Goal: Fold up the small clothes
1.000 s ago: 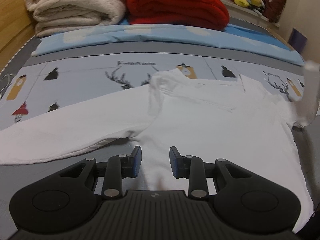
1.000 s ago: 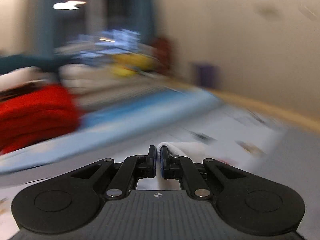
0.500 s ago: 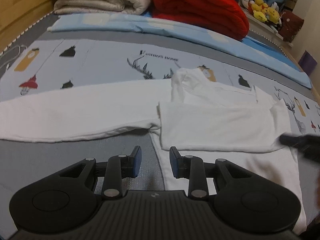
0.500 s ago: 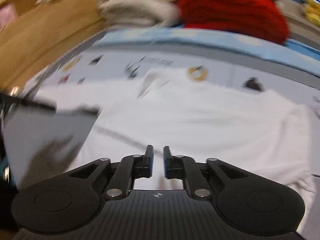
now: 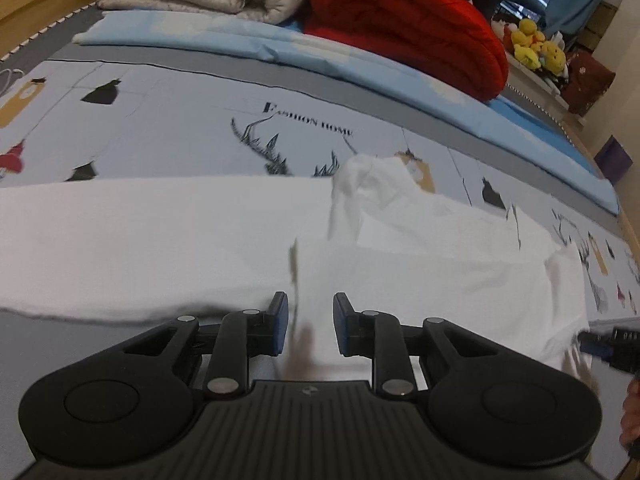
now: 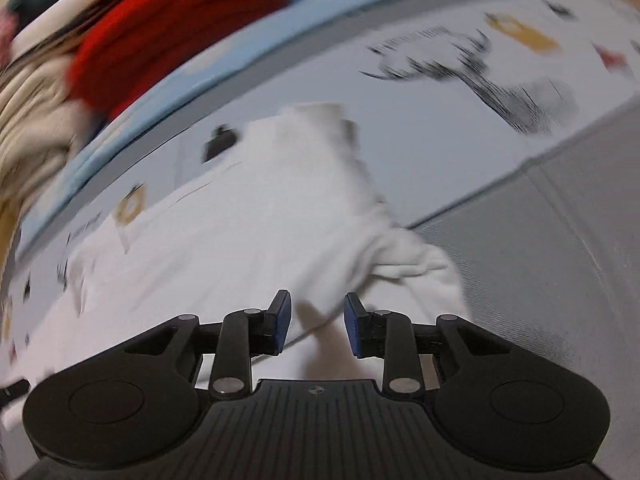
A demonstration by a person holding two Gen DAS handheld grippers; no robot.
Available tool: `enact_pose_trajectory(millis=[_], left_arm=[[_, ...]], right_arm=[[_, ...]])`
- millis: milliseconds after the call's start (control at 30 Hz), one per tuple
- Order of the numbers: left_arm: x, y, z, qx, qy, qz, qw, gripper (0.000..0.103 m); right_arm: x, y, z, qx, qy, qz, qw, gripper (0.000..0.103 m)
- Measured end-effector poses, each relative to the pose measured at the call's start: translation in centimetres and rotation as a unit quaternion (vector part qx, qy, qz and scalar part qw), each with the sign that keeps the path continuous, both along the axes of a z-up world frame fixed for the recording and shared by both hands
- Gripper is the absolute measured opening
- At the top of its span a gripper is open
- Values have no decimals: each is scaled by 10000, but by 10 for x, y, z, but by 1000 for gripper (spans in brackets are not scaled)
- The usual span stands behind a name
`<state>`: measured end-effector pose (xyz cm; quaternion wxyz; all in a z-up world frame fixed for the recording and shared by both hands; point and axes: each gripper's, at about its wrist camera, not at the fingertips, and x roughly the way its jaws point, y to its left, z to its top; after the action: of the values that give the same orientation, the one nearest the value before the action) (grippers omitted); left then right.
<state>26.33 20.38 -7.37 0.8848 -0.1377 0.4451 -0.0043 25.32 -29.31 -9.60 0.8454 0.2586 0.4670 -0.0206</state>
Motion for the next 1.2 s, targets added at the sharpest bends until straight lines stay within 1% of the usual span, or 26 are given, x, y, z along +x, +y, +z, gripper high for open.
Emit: enact_pose_trajectory(millis=[100, 267, 300, 333, 367, 400, 467, 500, 567, 633, 667, 700, 733, 767, 833, 867, 900, 933, 967, 1000, 1067, 1100, 1133, 1167, 1200], left_arm=[[23, -3, -12, -148, 68, 141, 9998, 29], [54, -9, -41, 16, 355, 259, 9990, 29], [58, -11, -45, 82, 401, 234, 9989, 28], [60, -14, -47, 188, 387, 195, 9989, 24], [62, -17, -46, 275, 312, 137, 9990, 6], [63, -19, -44, 326, 237, 72, 9992, 4], [62, -24, -27, 340, -159, 10, 9993, 3], [59, -25, -14, 248, -476, 1, 9986, 3], [55, -27, 6, 99, -973, -14, 9952, 3], [54, -29, 14, 98, -1143, -24, 9934, 4], [56, -30, 11, 203, -1067, 5, 9941, 5], [59, -29, 6, 285, -875, 47, 9957, 5], [61, -26, 0, 283, -685, 127, 9972, 6], [63, -21, -5, 205, -464, 218, 9985, 9], [61, -10, -8, -19, -270, 449, 9986, 10], [61, -6, -8, -120, -210, 529, 9983, 13], [59, -2, -8, -223, -163, 571, 9980, 18], [59, 1, -8, -332, -112, 575, 9977, 20], [58, 3, -8, -466, -4, 564, 9973, 25], [58, 4, -12, -627, 169, 541, 9964, 27], [58, 7, -23, -930, 531, 492, 9930, 27], [60, 6, -30, -992, 730, 455, 9913, 28], [62, 4, -37, -914, 954, 397, 9904, 30], [61, 0, -42, -753, 1136, 334, 9901, 30], [62, -3, -46, -646, 1234, 277, 9899, 29]], right_arm=[[7, -9, -7, -31, 83, -143, 9999, 34], [19, -18, -16, 308, 219, -260, 9989, 34], [19, -20, -17, 318, 244, -314, 9987, 33], [20, -22, -16, 335, 253, -351, 9985, 25], [22, -23, -15, 358, 263, -369, 9983, 13], [23, -25, -14, 386, 268, -398, 9981, 8], [20, -32, -8, 529, 187, -549, 9969, 3], [17, -36, -3, 635, 68, -710, 9954, 3], [7, -47, 9, 885, -342, -1175, 9885, 2], [-7, -57, 22, 1019, -847, -1635, 9776, 2], [-11, -59, 24, 977, -930, -1764, 9750, 1], [-13, -59, 22, 864, -883, -1865, 9746, 0], [-10, -58, 16, 739, -668, -1856, 9776, 1], [-8, -58, 8, 758, -439, -1787, 9800, 4], [-4, -55, -7, 882, 136, -1644, 9824, 5], [-4, -52, -8, 781, 260, -1598, 9837, 5], [-8, -50, -3, 632, 145, -1625, 9846, 5], [-9, -48, 4, 530, -6, -1598, 9857, 5], [-10, -46, 11, 427, -215, -1505, 9874, 5], [-10, -43, 19, 326, -465, -1380, 9888, 5], [-7, -36, 25, 303, -810, -1122, 9899, 5], [-2, -32, 24, 410, -922, -903, 9908, 6], [4, -28, 20, 573, -950, -667, 9916, 10], [9, -29, 15, 668, -901, -543, 9922, 15], [13, -26, 7, 668, -741, -462, 9939, 16]])
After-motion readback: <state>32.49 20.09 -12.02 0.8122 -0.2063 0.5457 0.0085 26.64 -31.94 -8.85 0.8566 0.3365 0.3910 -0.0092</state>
